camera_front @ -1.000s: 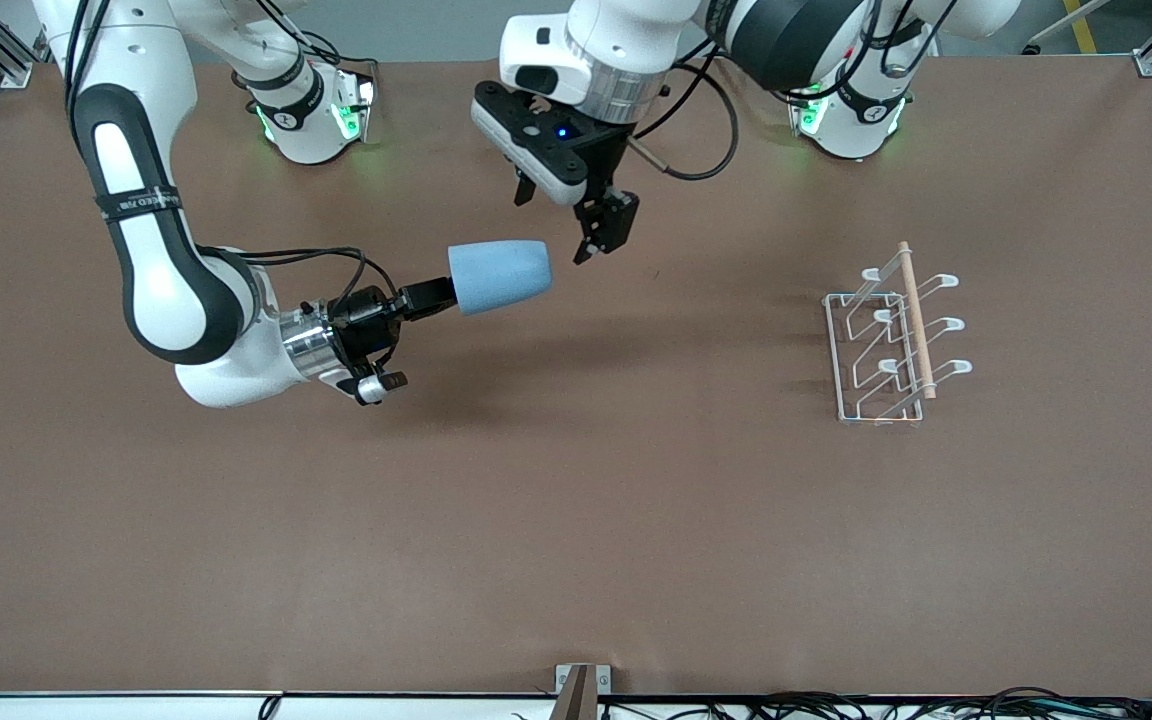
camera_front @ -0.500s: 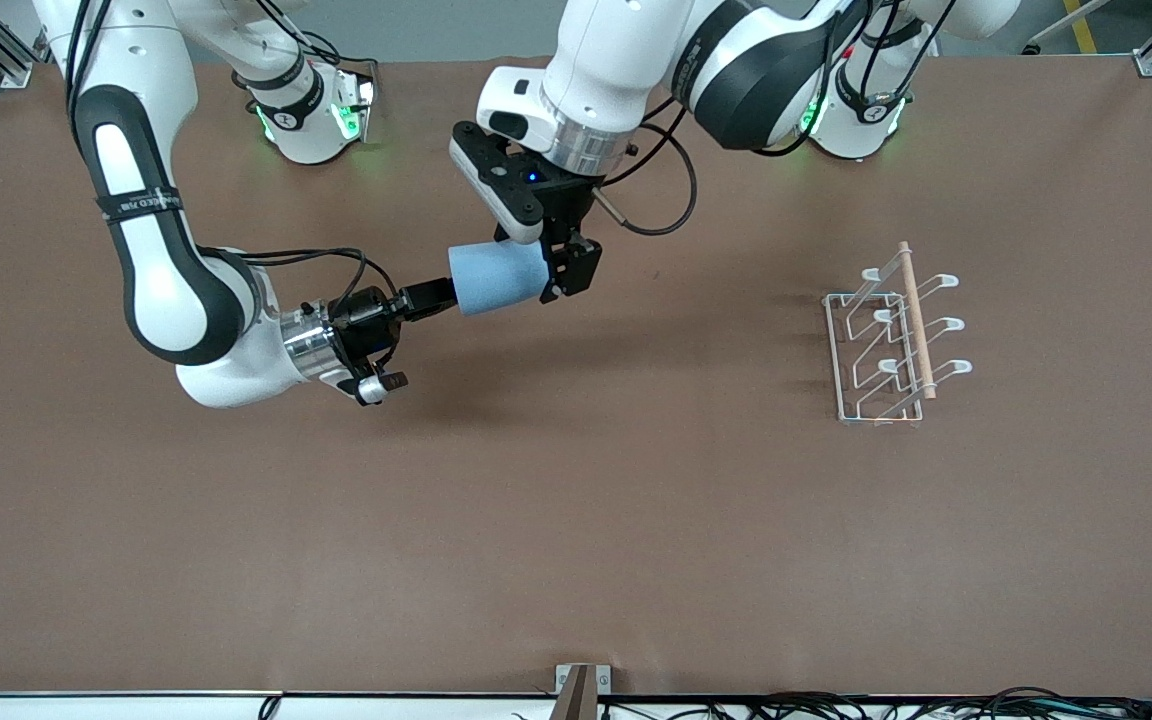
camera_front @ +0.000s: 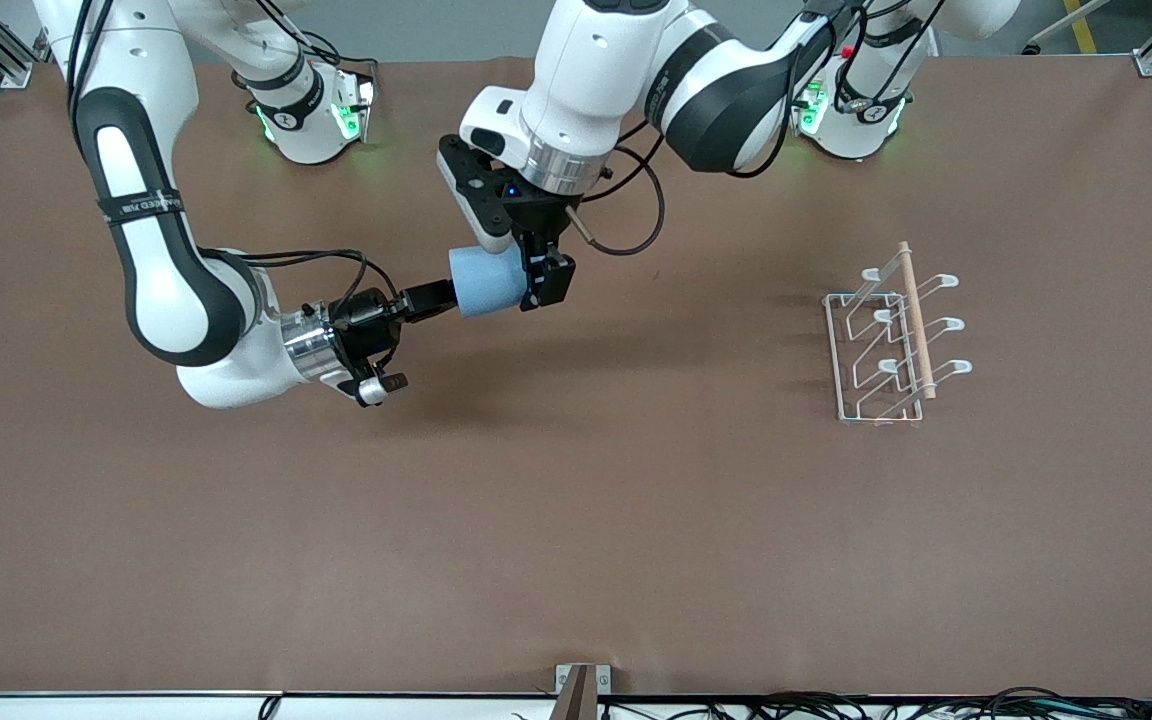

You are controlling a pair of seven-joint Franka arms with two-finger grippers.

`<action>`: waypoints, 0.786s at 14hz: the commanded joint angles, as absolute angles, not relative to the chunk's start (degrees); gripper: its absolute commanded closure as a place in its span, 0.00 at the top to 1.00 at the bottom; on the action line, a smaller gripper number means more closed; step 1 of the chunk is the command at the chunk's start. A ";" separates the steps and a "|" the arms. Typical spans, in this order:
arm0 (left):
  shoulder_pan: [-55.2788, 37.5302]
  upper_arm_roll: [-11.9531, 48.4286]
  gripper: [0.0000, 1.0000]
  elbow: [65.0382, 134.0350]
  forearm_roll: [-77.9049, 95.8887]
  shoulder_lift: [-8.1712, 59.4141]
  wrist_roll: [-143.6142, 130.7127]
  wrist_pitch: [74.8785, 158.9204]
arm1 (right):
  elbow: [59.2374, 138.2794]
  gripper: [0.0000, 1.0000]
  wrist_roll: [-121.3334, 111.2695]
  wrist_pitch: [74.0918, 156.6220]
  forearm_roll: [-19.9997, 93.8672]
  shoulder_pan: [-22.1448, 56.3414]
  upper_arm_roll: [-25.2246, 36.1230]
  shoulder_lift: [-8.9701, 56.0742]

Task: Hang cup on cup holder
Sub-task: 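Grasp the cup's base with the left gripper beside the right gripper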

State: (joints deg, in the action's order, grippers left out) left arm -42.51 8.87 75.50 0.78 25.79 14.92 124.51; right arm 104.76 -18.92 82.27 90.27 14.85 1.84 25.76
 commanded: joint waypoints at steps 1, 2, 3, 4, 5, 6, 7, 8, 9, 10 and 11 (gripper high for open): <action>-42.80 8.61 0.86 74.36 -0.44 26.54 16.43 124.89 | 104.59 0.01 -19.51 81.74 91.41 15.38 2.20 25.84; -42.72 8.61 0.72 74.36 -0.44 26.54 17.57 124.89 | 104.68 0.01 -19.51 81.74 91.41 15.38 2.20 25.84; -42.63 8.61 0.56 74.36 -0.61 26.46 18.19 124.81 | 104.68 0.01 -19.51 81.74 91.41 15.38 2.20 25.84; -42.45 8.61 0.42 74.44 -0.62 26.28 18.19 124.54 | 104.68 0.01 -19.51 81.74 91.41 15.38 2.20 25.84; -42.36 8.61 0.31 74.36 -0.62 26.11 18.19 124.19 | 104.68 0.01 -19.51 81.74 91.41 15.38 2.20 25.84; -42.19 8.35 0.31 74.44 -0.62 26.10 18.19 123.15 | 104.68 0.04 -19.08 81.56 91.41 15.38 2.20 25.84; -42.01 7.91 0.31 74.36 -0.88 25.84 18.19 120.96 | 104.68 0.54 -18.81 81.48 91.41 15.21 2.20 25.84; -41.75 7.82 0.31 74.36 -2.45 25.40 18.28 117.98 | 104.68 0.96 -18.90 81.47 91.32 15.21 2.28 25.84; -40.79 7.82 0.31 74.36 -4.11 24.70 18.46 115.69 | 104.68 1.00 -18.90 81.47 91.32 14.94 2.29 25.84; -38.95 7.91 0.31 74.36 -5.26 24.18 18.63 113.23 | 104.68 1.00 -18.90 81.56 91.32 14.85 2.29 25.84; -38.07 7.91 0.31 74.36 -5.45 23.65 18.89 110.59 | 104.76 1.00 -18.90 81.65 91.23 14.77 2.37 25.75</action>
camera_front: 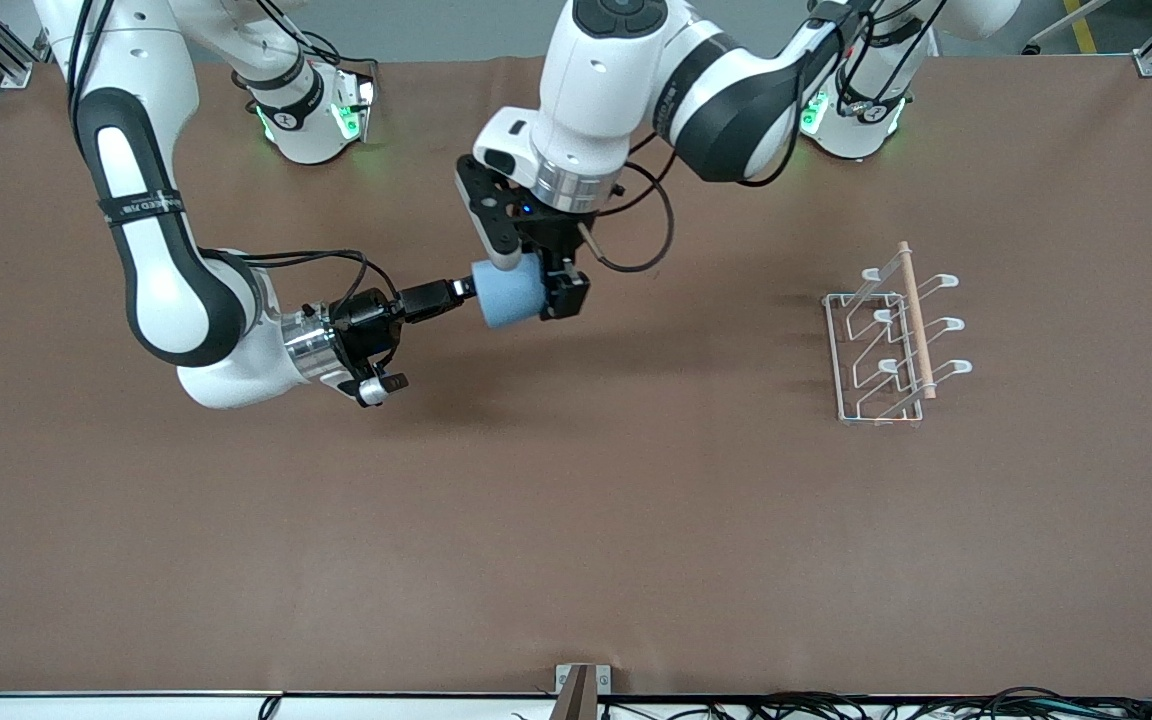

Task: Hang cup on cup holder
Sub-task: 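Carry the cup with the left gripper while the right gripper releases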

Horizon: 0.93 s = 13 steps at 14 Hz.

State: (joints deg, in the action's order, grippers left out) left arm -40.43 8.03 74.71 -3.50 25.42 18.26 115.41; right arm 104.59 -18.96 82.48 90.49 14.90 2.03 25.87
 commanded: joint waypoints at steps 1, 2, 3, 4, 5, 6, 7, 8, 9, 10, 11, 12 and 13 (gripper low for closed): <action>-37.01 7.82 0.32 74.36 -5.88 22.95 19.16 107.70 | 104.85 1.00 -18.90 81.82 90.62 14.77 2.55 25.75; -35.78 7.82 0.32 74.36 -7.28 22.42 19.60 104.62 | 104.85 1.00 -18.81 82.00 88.53 14.68 2.98 25.66; -34.47 7.91 0.37 74.36 -9.64 22.15 20.12 100.76 | 104.94 1.00 -18.81 82.70 85.03 14.59 4.03 25.58; -33.76 7.82 0.40 74.36 -11.93 22.06 20.30 97.07 | 105.20 1.00 -18.72 84.18 80.81 14.59 5.44 24.88; -32.71 7.91 0.36 74.36 -15.35 22.06 21.09 93.46 | 106.25 1.00 -18.63 85.85 76.60 14.33 6.93 24.53; -32.09 7.91 0.34 74.36 -18.51 22.06 22.92 90.47 | 108.00 1.00 -18.72 87.26 73.86 14.15 8.77 23.22; -31.82 7.82 0.32 74.53 -21.33 22.15 24.94 87.31 | 109.76 1.00 -18.72 89.71 69.83 14.15 10.88 20.68; -30.95 7.82 0.31 74.97 -24.05 22.41 26.18 84.93 | 110.65 1.00 -18.63 92.00 65.26 14.06 12.03 18.39; -29.20 7.91 0.31 75.58 -26.87 22.59 27.84 83.08 | 111.00 1.00 -18.63 92.98 61.65 13.89 13.35 16.89; -27.87 7.91 0.31 76.54 -28.20 22.67 30.38 81.66 | 111.01 1.00 -18.63 93.16 58.13 13.80 15.53 16.27; -26.12 7.82 0.31 77.60 -29.60 22.68 33.37 81.39 | 110.66 1.00 -18.63 93.34 54.53 13.80 17.47 15.65; -25.06 7.91 0.31 78.48 -31.19 22.68 35.49 81.30 | 110.13 1.00 -18.72 94.47 50.32 13.80 19.49 14.86; -24.18 7.82 0.31 79.18 -32.77 22.76 38.03 81.21 | 108.73 1.00 -18.89 95.96 46.01 13.71 20.47 14.07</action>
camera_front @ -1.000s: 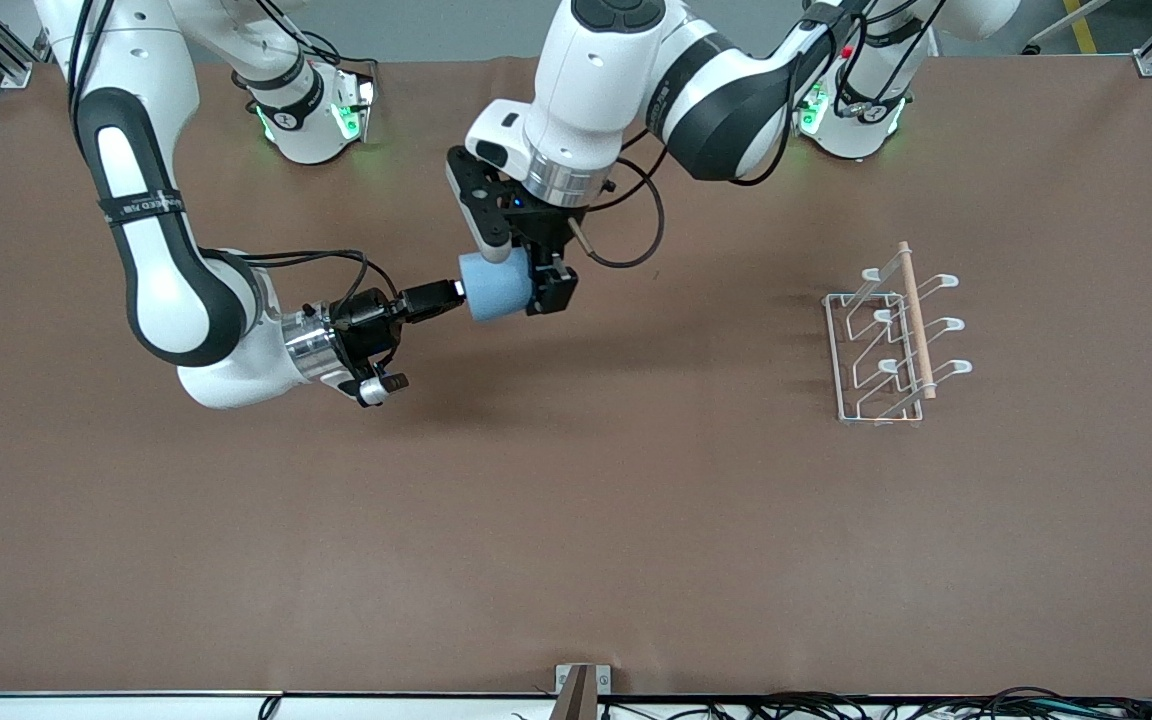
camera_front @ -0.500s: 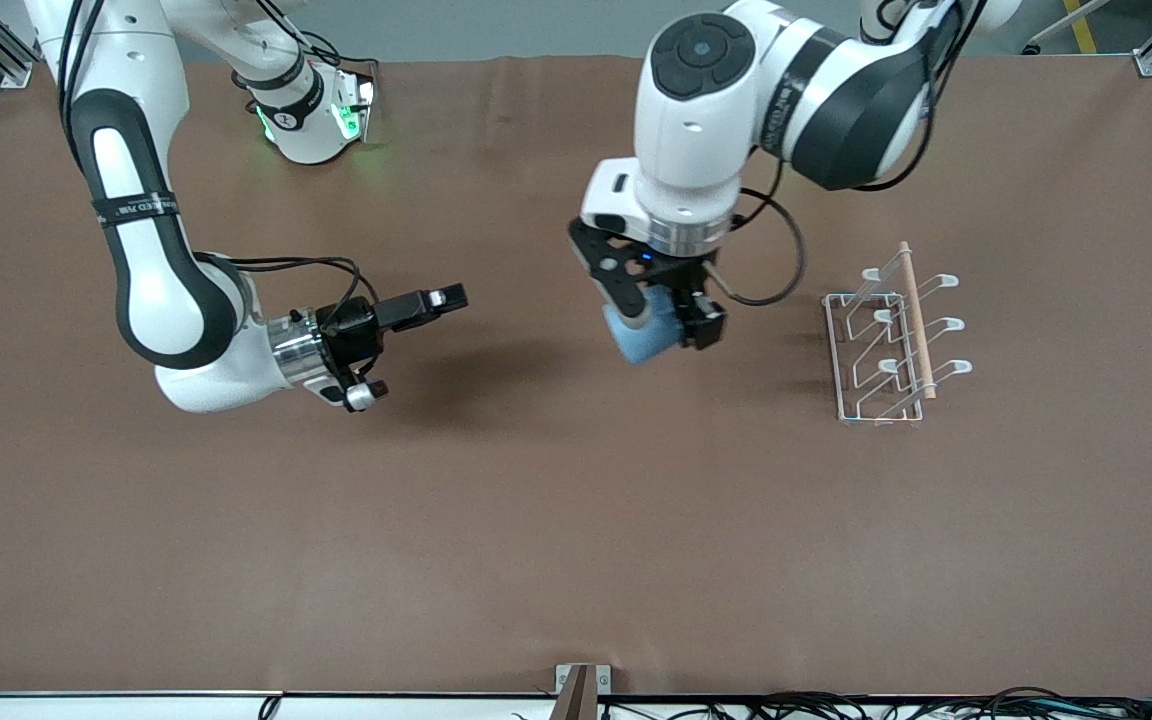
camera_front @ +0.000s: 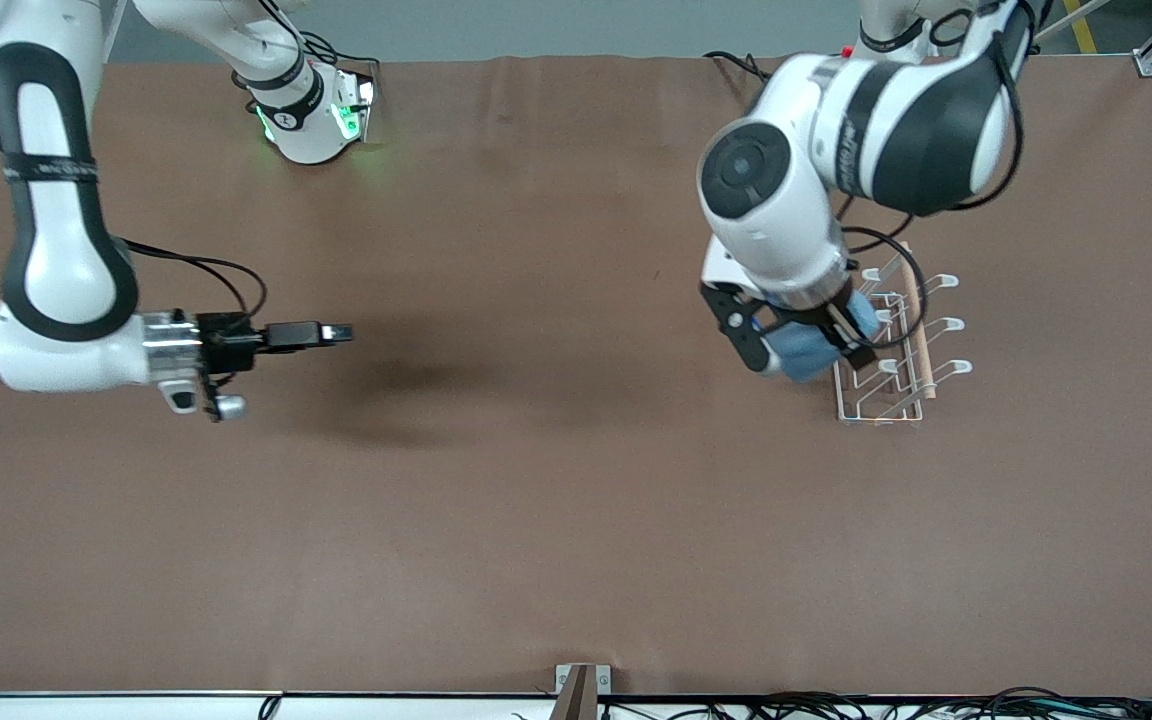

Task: Hang cup on cup holder

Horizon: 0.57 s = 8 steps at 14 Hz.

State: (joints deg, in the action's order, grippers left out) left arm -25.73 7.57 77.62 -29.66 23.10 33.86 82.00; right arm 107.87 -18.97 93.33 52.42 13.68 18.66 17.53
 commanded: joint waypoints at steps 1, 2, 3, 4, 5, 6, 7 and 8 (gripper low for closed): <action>-23.21 7.82 0.31 80.41 -34.44 22.76 39.88 80.78 | 107.33 1.00 -18.81 96.41 42.92 13.71 20.74 13.98; -22.77 7.82 0.31 81.55 -36.28 22.85 40.77 79.73 | 105.84 1.00 -18.98 96.76 40.45 13.10 20.92 14.15; -22.76 7.82 0.29 83.13 -38.73 23.11 41.04 78.15 | 104.60 1.00 -18.81 97.72 36.78 12.83 21.00 14.24; -22.85 7.82 0.28 85.23 -42.68 23.72 41.13 76.22 | 104.07 1.00 -18.72 99.65 33.08 12.57 21.01 14.06; -22.94 7.91 0.27 87.17 -45.32 23.90 41.13 75.42 | 103.63 1.00 -18.72 102.10 30.18 12.13 21.09 13.63; -23.20 7.91 0.27 89.62 -46.83 23.82 41.13 75.41 | 102.58 1.00 -18.72 102.56 28.67 11.52 21.70 13.62; -23.55 8.00 0.27 91.65 -47.89 23.82 41.13 75.41 | 101.00 1.00 -18.89 102.92 28.22 11.08 22.41 13.88; -23.82 8.26 0.27 93.67 -49.29 23.91 41.13 75.41 | 99.77 1.00 -18.98 102.92 28.04 10.55 22.76 13.89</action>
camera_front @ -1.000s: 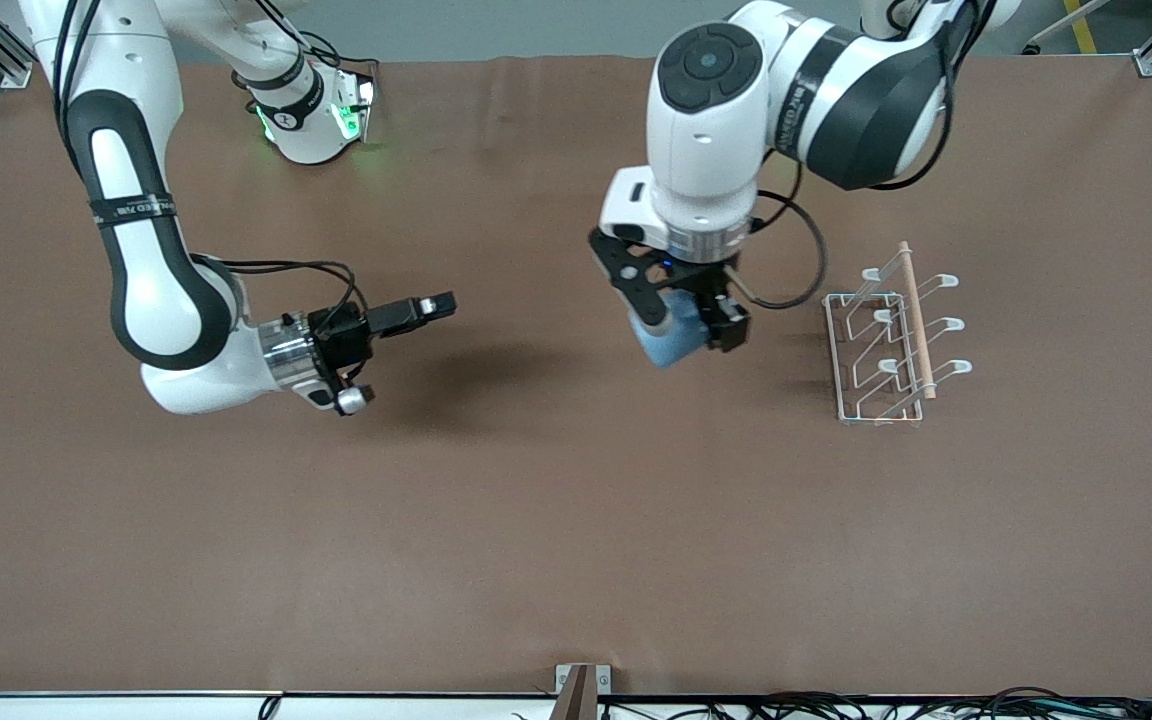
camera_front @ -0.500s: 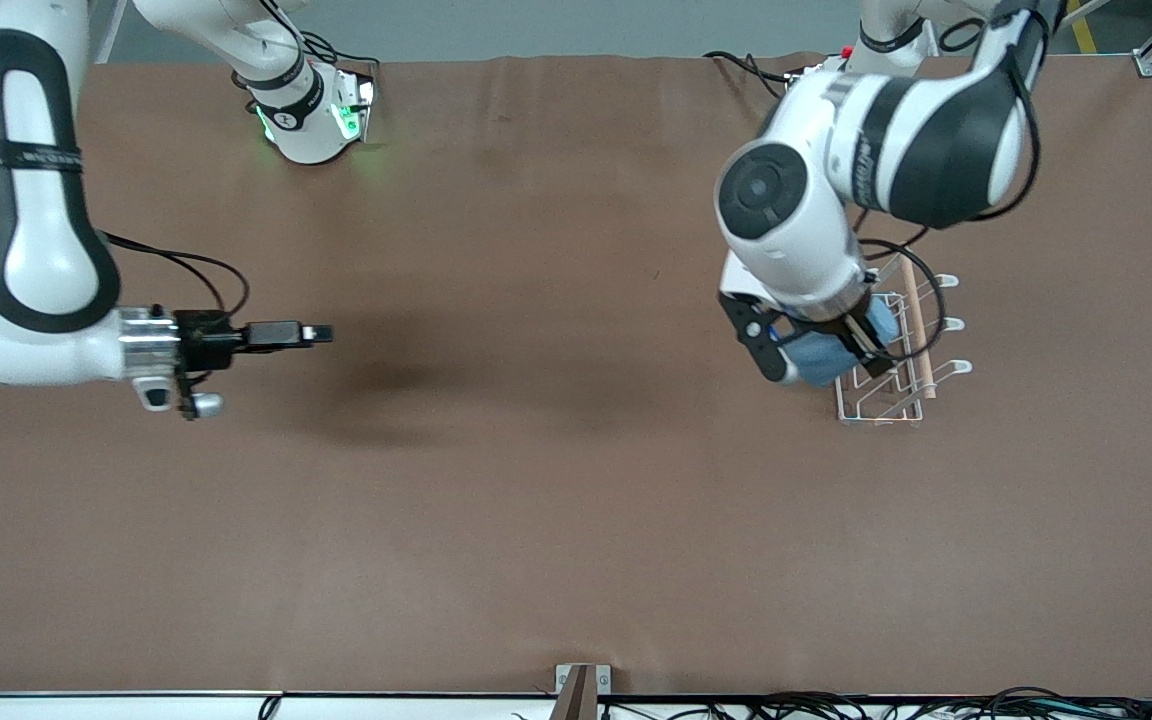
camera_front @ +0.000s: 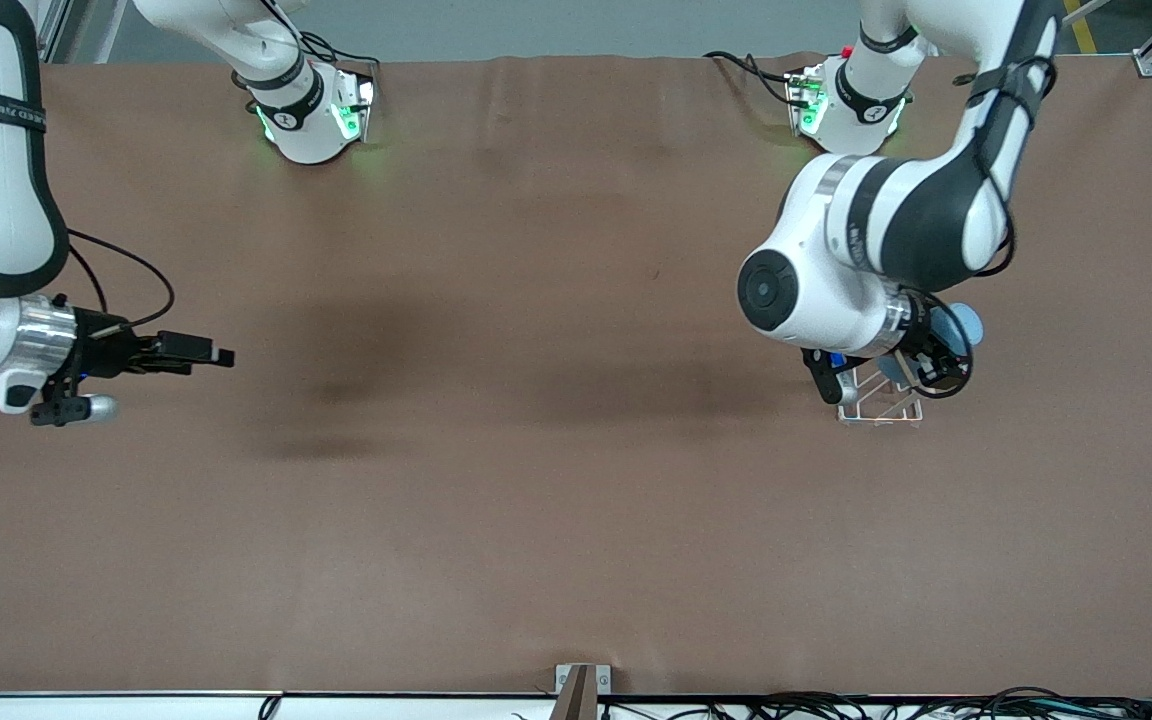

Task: Hang cup on cup holder

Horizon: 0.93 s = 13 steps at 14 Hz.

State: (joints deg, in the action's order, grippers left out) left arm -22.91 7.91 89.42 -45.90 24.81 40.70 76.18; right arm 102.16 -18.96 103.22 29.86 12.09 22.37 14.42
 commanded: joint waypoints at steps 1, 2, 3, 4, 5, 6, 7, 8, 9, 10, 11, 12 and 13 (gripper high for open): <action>-23.91 8.52 0.27 95.08 -50.79 23.99 41.13 75.41 | 98.02 1.00 -18.81 102.92 26.47 10.55 22.94 13.89; -24.34 8.53 0.27 95.88 -51.93 24.78 41.13 75.41 | 95.82 1.00 -18.72 102.75 23.15 10.46 22.94 13.89; -24.43 8.53 0.27 95.98 -52.38 25.66 41.13 75.41 | 93.02 0.96 -18.11 102.22 19.64 10.20 22.85 13.71; -24.69 8.53 0.27 95.98 -53.34 26.45 41.05 75.41 | 91.51 0.95 -15.93 101.87 16.73 10.11 22.76 13.36; -24.70 8.53 0.27 96.06 -54.65 27.24 41.13 75.41 | 91.15 0.98 -14.60 101.69 14.87 10.02 22.50 12.32; -24.70 8.53 0.27 96.06 -55.10 28.20 41.13 75.41 | 91.14 1.00 -14.24 101.69 13.46 10.19 22.41 10.83; -24.70 8.53 0.27 96.06 -55.63 29.00 41.05 75.50 | 91.14 1.00 -14.15 101.69 11.88 10.20 22.24 9.07; -24.70 8.61 0.27 95.98 -56.16 29.79 40.96 75.59 | 91.14 1.00 -14.15 101.60 9.95 10.37 22.15 7.57; -24.70 8.61 0.27 95.89 -56.42 30.58 40.61 75.76 | 91.32 1.00 -13.80 101.51 8.28 10.55 21.97 6.34; -24.78 8.61 0.27 95.89 -56.43 31.19 40.26 75.94 | 91.32 1.00 -12.23 100.73 6.78 10.20 20.75 4.94; -24.79 8.70 0.27 95.80 -56.43 31.72 40.08 76.11 | 91.41 1.00 -10.56 99.68 5.64 9.67 19.18 3.53; -24.79 8.96 0.28 95.80 -56.51 31.90 40.08 76.20 | 91.49 1.00 -8.81 97.84 4.32 8.71 17.77 2.38; -24.79 9.14 0.28 95.71 -56.51 32.43 39.99 76.29 | 91.49 1.00 -7.66 96.34 3.96 8.01 16.19 1.50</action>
State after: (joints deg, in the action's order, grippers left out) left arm -24.61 8.65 96.20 -55.05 31.85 40.21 76.43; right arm 89.87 -11.04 98.19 6.39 9.95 19.87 4.66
